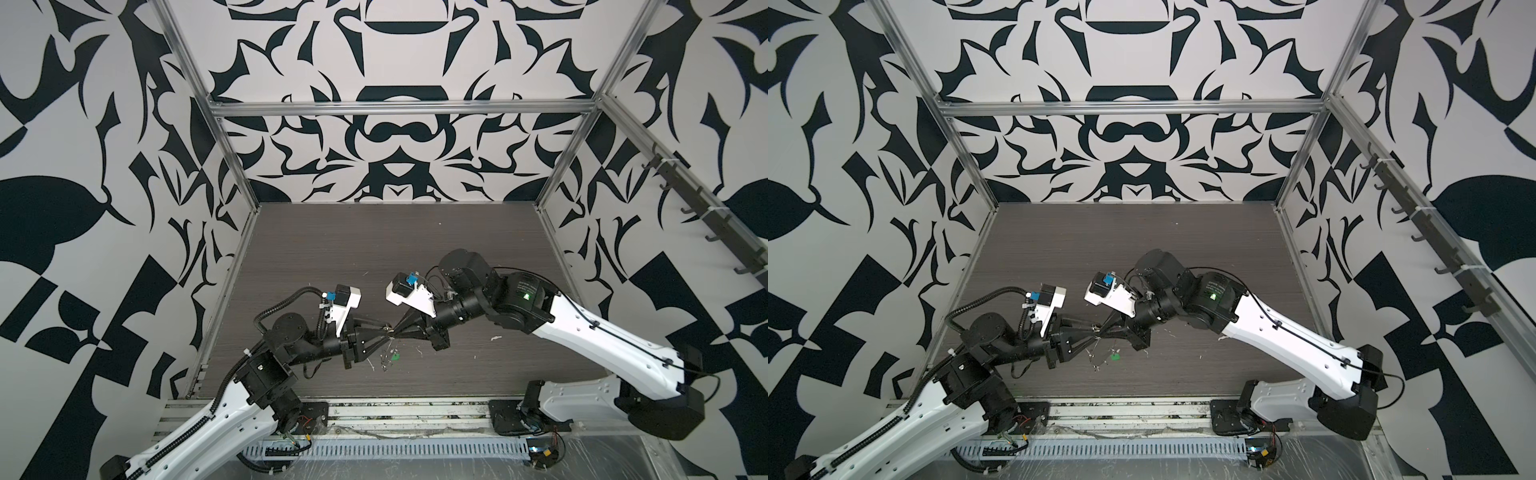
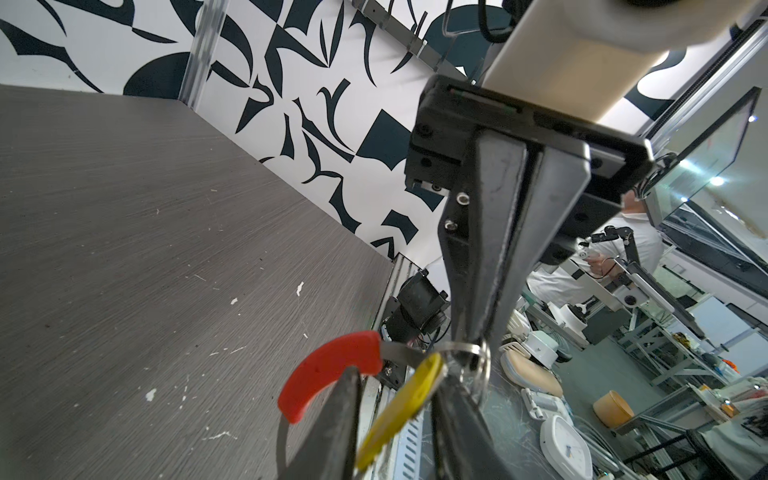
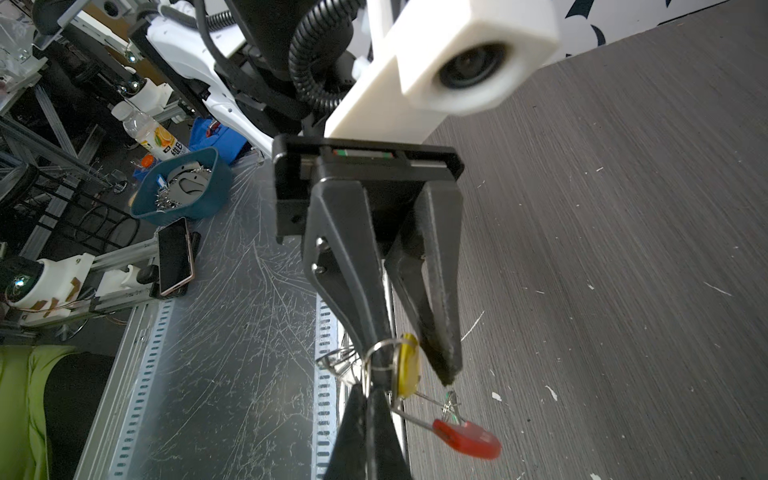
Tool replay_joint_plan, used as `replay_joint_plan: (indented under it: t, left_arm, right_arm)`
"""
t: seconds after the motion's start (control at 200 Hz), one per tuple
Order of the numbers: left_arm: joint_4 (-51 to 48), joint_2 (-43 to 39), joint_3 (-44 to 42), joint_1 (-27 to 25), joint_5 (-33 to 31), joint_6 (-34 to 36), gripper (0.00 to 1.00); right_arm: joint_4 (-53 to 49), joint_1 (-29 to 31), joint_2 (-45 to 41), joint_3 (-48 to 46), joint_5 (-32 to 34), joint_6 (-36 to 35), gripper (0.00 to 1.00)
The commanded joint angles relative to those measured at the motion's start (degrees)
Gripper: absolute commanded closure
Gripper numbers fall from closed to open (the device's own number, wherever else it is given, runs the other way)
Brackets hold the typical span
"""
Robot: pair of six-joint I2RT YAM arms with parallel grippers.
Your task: Remove the keys from the keyring
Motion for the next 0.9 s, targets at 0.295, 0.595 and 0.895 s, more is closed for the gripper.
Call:
replay_joint_plan:
  t: [0.295, 0.595, 0.895]
  left_arm:
    - [-0.28, -1.91, 1.95, -0.18, -1.5, -0.39, 0.98]
    - [-6.22, -9.12, 1.97, -0.18, -11.04, 0.07, 1.0]
    - [-7.87, -12.97, 1.0, -0.17, -16.34, -0.87, 1.0]
  right_arm:
    - [4.08, -2.07, -1.52, -1.68, -0.73, 2.03, 1.0]
    - [11.05, -4.09, -4.48, -6.99, 3.13, 9.25, 1.0]
    - [22.44, -4.46, -7.48, -13.27, 6.67, 19.73, 1.0]
